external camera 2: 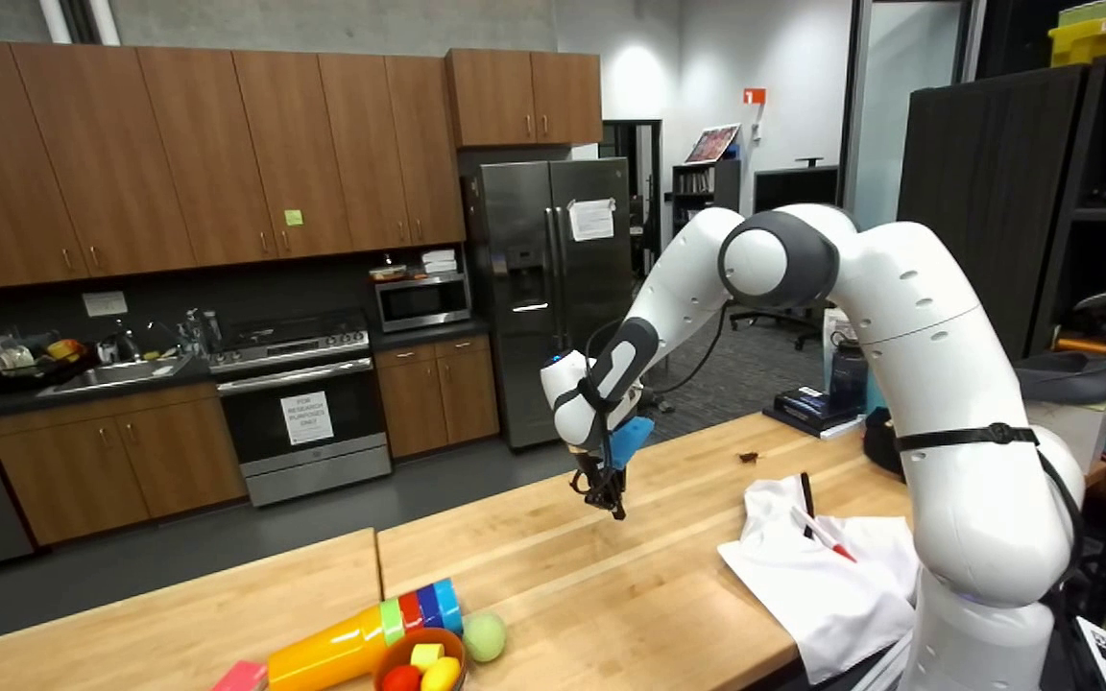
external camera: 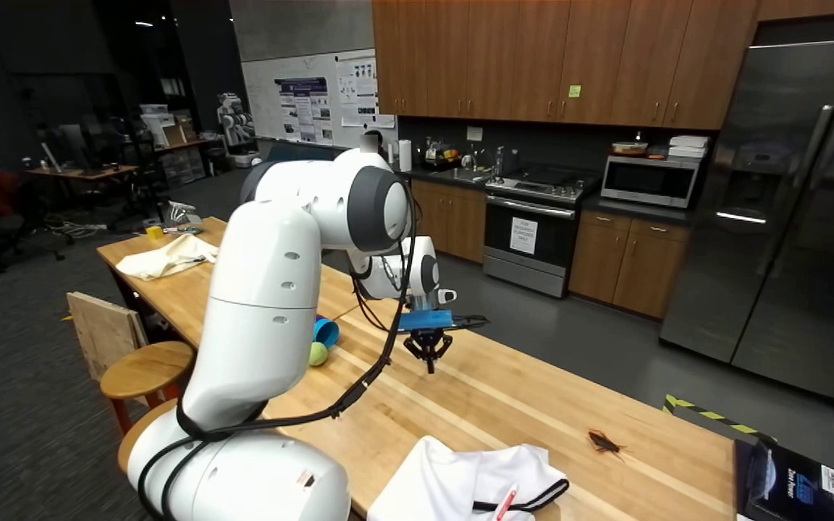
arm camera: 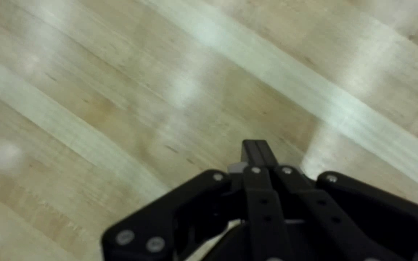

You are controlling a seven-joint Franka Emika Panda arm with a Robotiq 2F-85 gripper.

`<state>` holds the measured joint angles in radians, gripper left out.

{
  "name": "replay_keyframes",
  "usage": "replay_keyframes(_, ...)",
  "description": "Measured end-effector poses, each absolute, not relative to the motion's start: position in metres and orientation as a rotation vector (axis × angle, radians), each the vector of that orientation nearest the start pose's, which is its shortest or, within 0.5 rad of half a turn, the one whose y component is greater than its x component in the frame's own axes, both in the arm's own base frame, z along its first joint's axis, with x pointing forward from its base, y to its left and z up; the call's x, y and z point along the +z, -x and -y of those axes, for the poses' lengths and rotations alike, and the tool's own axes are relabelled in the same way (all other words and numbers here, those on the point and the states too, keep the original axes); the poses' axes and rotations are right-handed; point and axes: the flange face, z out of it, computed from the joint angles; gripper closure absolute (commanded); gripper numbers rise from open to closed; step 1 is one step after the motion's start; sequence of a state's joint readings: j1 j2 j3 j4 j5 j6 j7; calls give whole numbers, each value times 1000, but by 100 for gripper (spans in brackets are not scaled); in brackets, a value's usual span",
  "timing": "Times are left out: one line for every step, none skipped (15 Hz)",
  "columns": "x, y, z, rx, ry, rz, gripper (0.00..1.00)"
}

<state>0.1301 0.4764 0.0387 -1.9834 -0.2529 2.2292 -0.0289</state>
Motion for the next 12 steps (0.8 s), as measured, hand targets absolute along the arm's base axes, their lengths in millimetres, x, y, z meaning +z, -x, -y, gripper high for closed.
replay_keyframes(203, -573, -101, 384, 3229, 642, 100)
replay_keyframes(201, -568, -114, 410, 3218, 677, 100)
replay_keyframes(200, -563, -127, 433, 3207, 714, 100)
replay_keyframes(200, -558, -139, 454, 3196, 747, 100)
replay_keyframes(200, -553, -151, 477, 3179, 779, 100)
replay_keyframes(200, -547, -164, 510, 3156, 807, 100)
replay_keyframes(201, -541, -176, 564, 3117, 837, 100)
replay_keyframes(205, -535, -188, 620, 3076, 870, 100)
replay_keyframes(211, -531, -198, 665, 3045, 905, 100)
replay_keyframes(219, -527, -207, 700, 3012, 945, 100)
replay_keyframes(228, -524, -216, 727, 2973, 988, 100)
replay_keyframes(238, -520, -222, 751, 2935, 1031, 100)
